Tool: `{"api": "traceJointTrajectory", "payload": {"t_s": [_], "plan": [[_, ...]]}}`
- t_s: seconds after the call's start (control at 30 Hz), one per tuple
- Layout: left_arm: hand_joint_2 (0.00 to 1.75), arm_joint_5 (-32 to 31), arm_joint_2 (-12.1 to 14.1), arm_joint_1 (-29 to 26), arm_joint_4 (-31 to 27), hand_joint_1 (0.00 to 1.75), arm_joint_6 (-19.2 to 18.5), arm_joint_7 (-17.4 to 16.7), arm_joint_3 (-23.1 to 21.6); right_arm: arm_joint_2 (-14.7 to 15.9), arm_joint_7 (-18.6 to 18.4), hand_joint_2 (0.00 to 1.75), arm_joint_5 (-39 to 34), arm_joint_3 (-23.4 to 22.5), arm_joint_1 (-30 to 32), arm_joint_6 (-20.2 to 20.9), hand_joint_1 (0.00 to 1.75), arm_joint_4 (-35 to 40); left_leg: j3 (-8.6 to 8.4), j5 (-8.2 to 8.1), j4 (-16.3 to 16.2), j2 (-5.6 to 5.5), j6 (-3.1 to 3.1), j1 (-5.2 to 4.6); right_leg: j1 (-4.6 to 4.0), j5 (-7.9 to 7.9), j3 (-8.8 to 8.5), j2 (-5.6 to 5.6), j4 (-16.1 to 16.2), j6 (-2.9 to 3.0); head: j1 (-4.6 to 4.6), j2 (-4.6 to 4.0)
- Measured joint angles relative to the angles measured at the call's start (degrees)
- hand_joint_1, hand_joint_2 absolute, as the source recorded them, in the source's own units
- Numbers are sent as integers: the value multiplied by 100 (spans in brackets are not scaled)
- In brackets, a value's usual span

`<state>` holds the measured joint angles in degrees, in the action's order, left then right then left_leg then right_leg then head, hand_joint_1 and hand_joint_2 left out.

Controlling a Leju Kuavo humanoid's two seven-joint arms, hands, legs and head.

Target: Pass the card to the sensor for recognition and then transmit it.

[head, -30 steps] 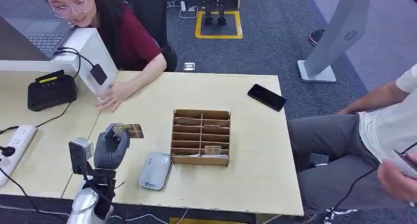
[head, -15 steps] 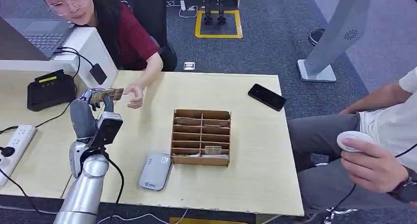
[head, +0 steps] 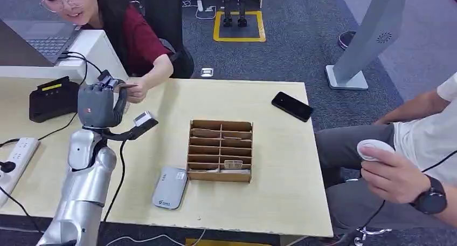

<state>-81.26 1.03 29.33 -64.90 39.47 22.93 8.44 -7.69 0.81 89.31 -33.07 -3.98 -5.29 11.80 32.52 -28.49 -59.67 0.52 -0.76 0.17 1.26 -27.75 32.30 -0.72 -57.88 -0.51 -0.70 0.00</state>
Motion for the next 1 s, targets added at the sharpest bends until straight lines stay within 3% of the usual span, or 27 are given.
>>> {"api": "traceJointTrajectory", "payload": {"t_s": [0.13, 0.17, 0.3, 0.47, 1.0], "plan": [[175, -66, -4, 80, 134, 175, 2, -33, 79, 2, -26, 175, 0, 37, 0, 17, 0, 0, 3, 0, 0, 1, 0, 0, 0, 0, 2, 1, 0, 0, 0, 0], [175, -61, -9, 93, 169, 0, 2, -33, 92, 0, -33, 175, 0, 39, -1, 20, 0, 0, 3, 0, 0, 1, 0, 0, 0, 0, 4, 1, 1, 0, 0, 0], [175, 199, -31, 110, 280, 0, 4, 20, 96, 2, -22, 175, 0, 41, 0, 22, 0, 0, 6, 0, 0, 1, 0, 0, 0, 0, 6, 1, 2, 0, 0, 0], [175, 898, -48, 323, 888, 0, 11, 87, 96, 0, 42, 175, -2, 42, -2, 7, 0, 0, 7, 0, -1, 1, 0, 0, 0, 1, 6, 1, 2, -1, 2, 0], [175, 1061, -46, 486, 1473, 0, 15, 105, 94, 0, 46, 175, 0, 42, 3, 6, 0, 0, 7, 0, -2, 3, -1, 0, 0, 3, 7, 2, 2, -3, 0, 0]]}}
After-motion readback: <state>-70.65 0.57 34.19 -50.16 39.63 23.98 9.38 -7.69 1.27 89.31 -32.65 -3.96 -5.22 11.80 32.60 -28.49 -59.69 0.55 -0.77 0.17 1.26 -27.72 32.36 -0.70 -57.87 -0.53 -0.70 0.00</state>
